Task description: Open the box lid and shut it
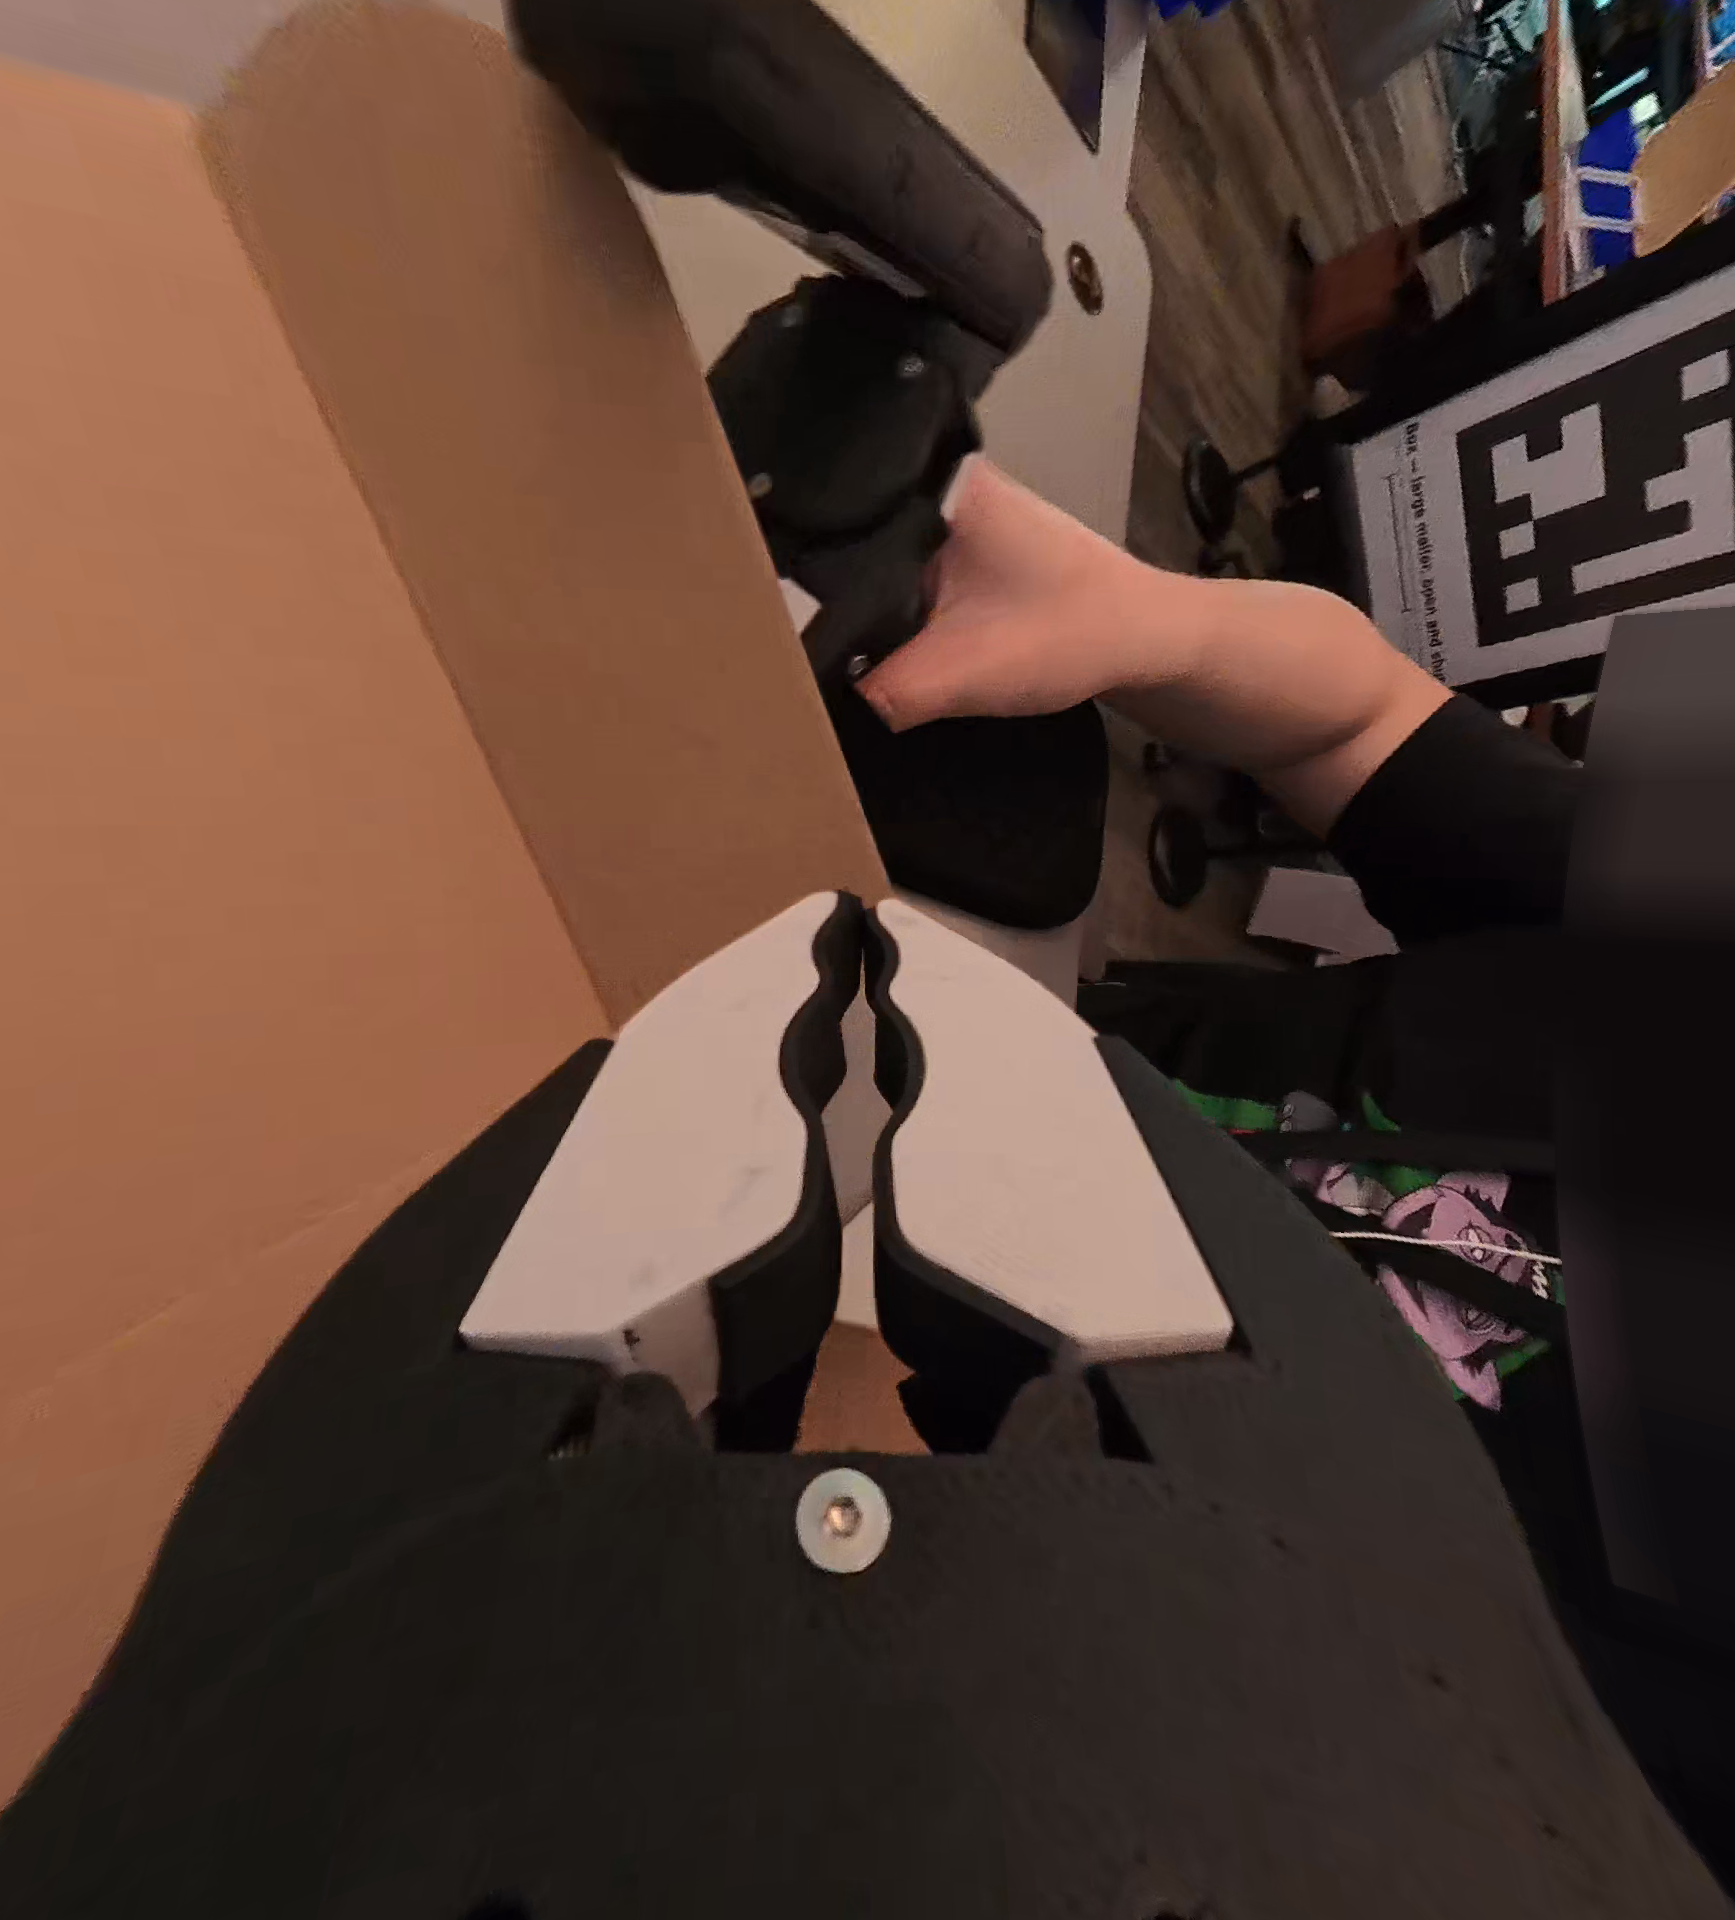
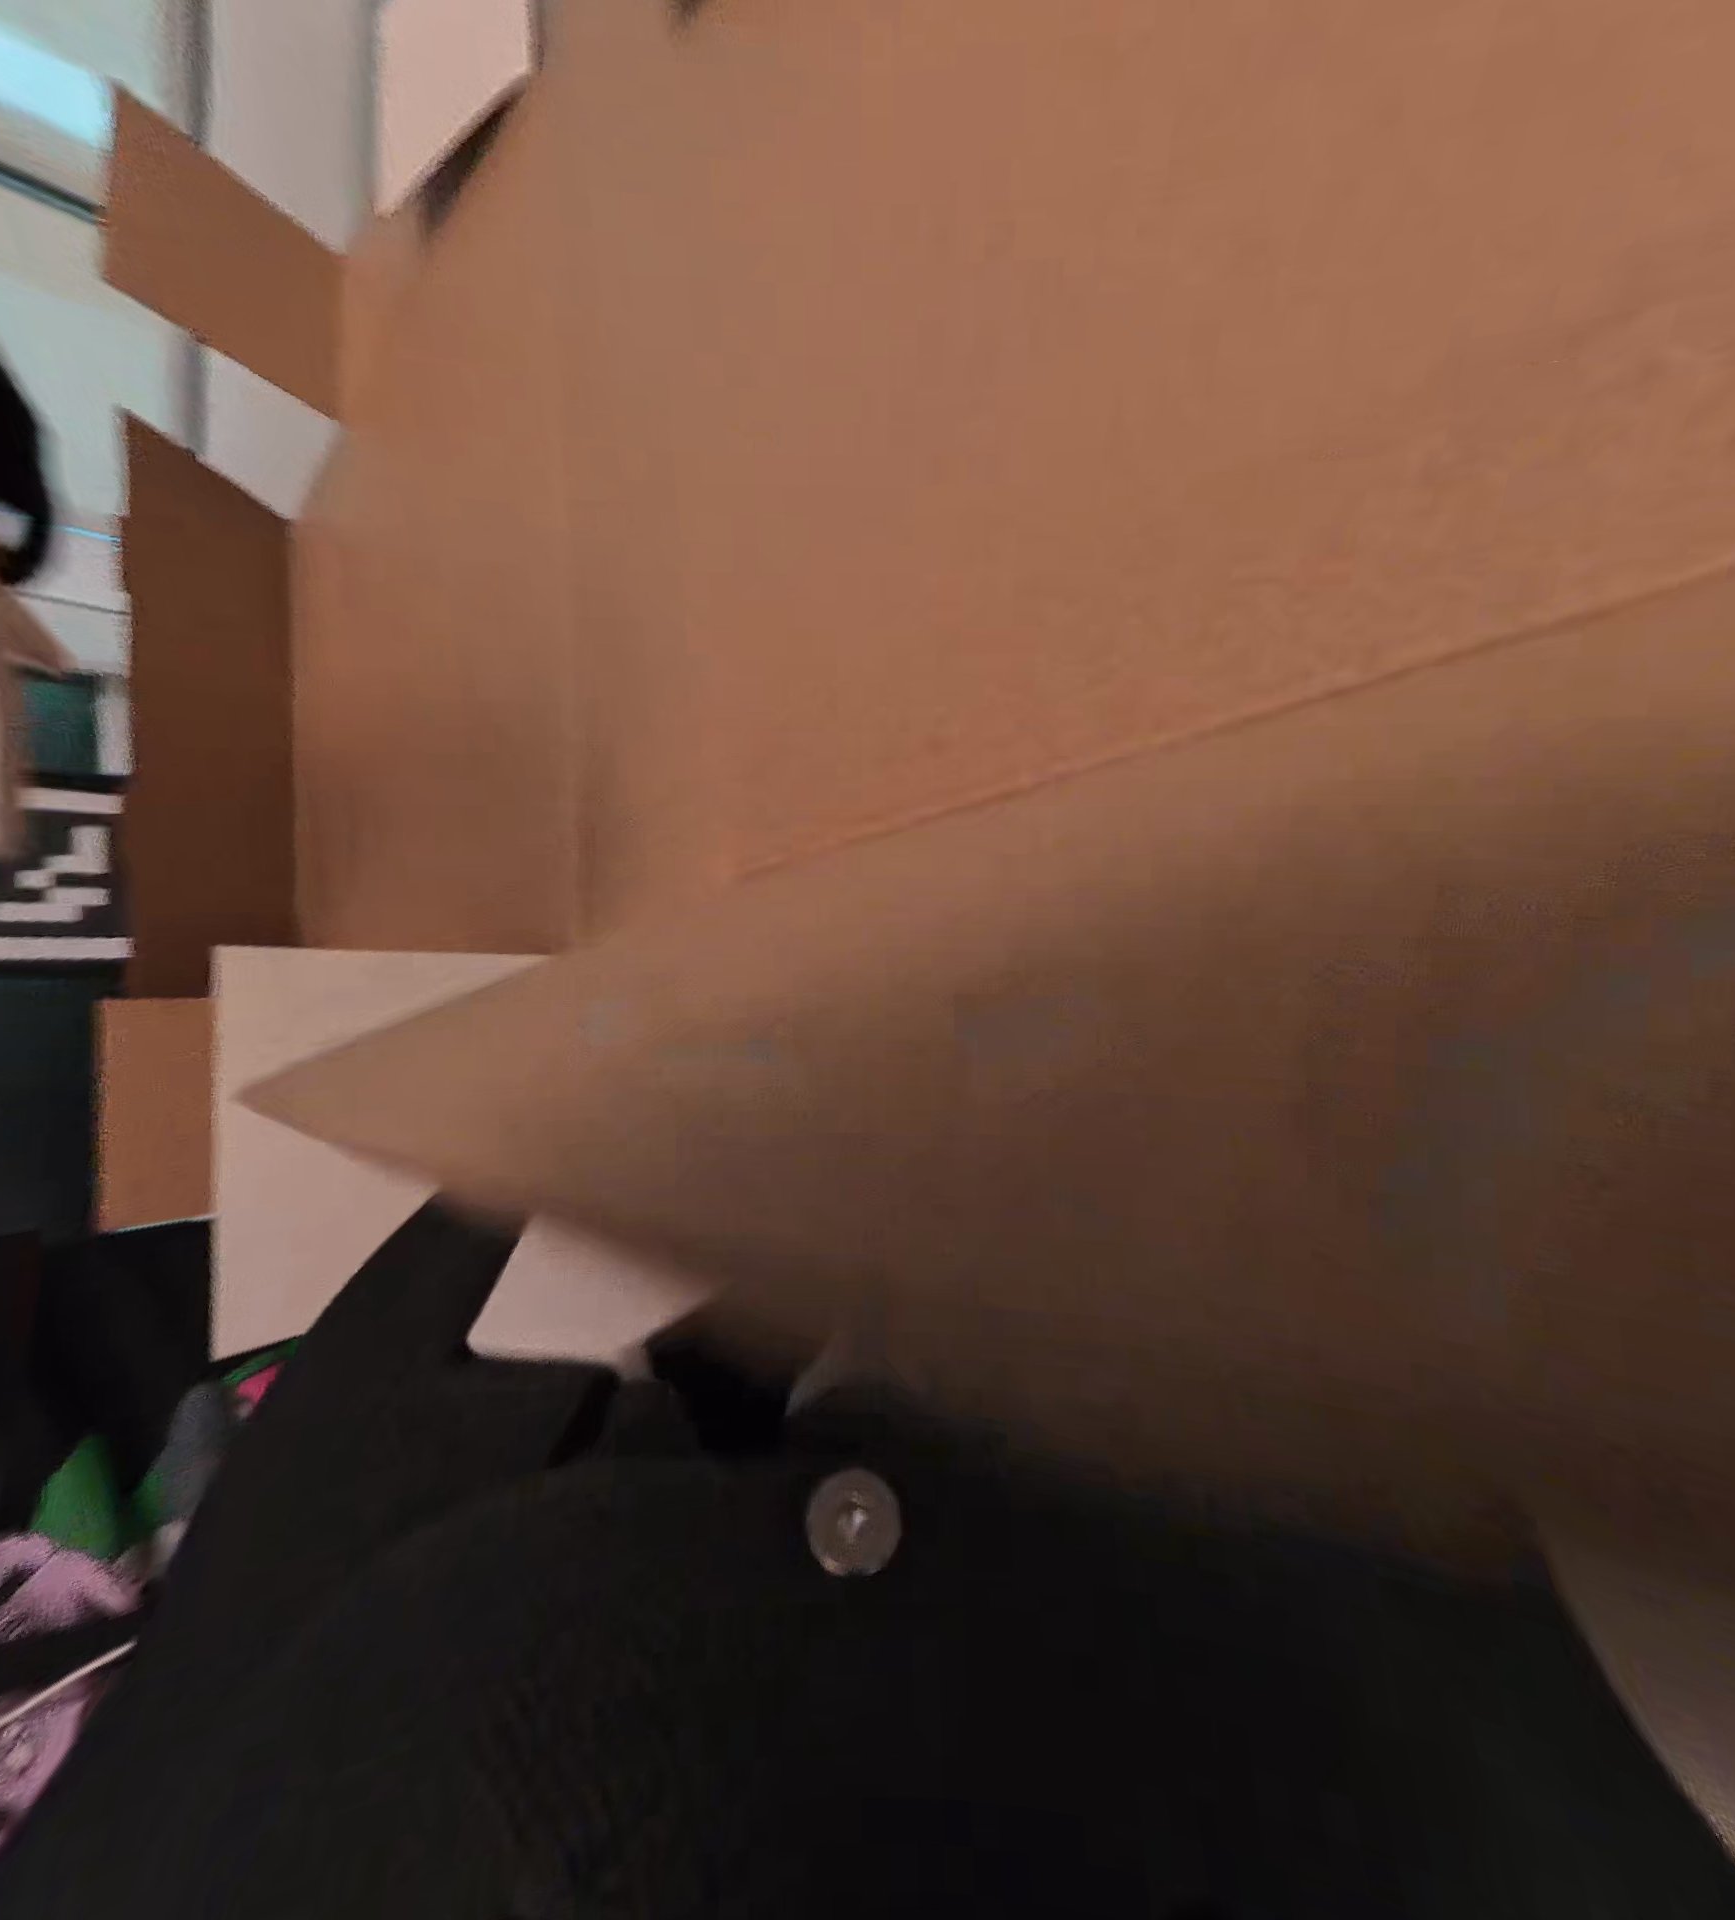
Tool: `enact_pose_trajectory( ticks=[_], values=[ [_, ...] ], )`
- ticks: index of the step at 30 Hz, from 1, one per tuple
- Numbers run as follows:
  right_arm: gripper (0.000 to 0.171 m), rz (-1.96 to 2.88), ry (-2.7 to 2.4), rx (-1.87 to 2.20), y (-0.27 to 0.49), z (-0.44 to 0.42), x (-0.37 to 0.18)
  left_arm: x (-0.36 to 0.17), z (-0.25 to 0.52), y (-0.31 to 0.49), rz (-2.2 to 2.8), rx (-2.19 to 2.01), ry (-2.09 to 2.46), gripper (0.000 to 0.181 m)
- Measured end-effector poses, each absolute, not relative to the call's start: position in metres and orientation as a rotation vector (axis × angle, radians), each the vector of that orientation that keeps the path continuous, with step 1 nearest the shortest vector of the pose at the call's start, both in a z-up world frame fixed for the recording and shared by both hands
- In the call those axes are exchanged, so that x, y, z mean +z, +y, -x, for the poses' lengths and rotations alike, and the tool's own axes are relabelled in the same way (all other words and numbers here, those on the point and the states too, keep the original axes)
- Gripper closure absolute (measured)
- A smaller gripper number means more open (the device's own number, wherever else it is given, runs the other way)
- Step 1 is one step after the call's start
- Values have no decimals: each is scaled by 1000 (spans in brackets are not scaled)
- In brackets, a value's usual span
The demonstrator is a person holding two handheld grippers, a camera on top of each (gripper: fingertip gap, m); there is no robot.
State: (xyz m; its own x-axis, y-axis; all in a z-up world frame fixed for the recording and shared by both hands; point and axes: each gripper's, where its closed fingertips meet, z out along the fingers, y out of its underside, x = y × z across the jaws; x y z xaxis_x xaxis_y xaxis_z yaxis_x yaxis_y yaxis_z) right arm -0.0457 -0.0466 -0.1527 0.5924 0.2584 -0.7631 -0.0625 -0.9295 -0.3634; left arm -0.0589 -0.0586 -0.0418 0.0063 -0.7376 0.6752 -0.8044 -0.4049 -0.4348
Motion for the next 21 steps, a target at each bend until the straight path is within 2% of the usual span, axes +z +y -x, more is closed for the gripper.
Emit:
enact_pose_trajectory(
  ticks=[4, 8, 12, 17, 21],
  values=[
    [171, 2200, -210, 1472, -43, 51, -111, -30, 44, -57, -2187, 1521, -1656, 181],
    [171, 1924, -317, 1476, -30, 47, -72, -71, 56, 14, -2493, 1200, -1818, 181],
    [171, 1844, -359, 1502, -18, 56, -56, -103, 61, 34, -2457, 1301, -1476, 181],
    [171, 1860, -380, 1489, -3, 64, -57, -89, 59, 43, -2231, 1661, -986, 181],
    [171, 1881, -359, 1513, 7, 65, -62, -119, 66, 40, -2242, 1551, -954, 181]
  ],
)
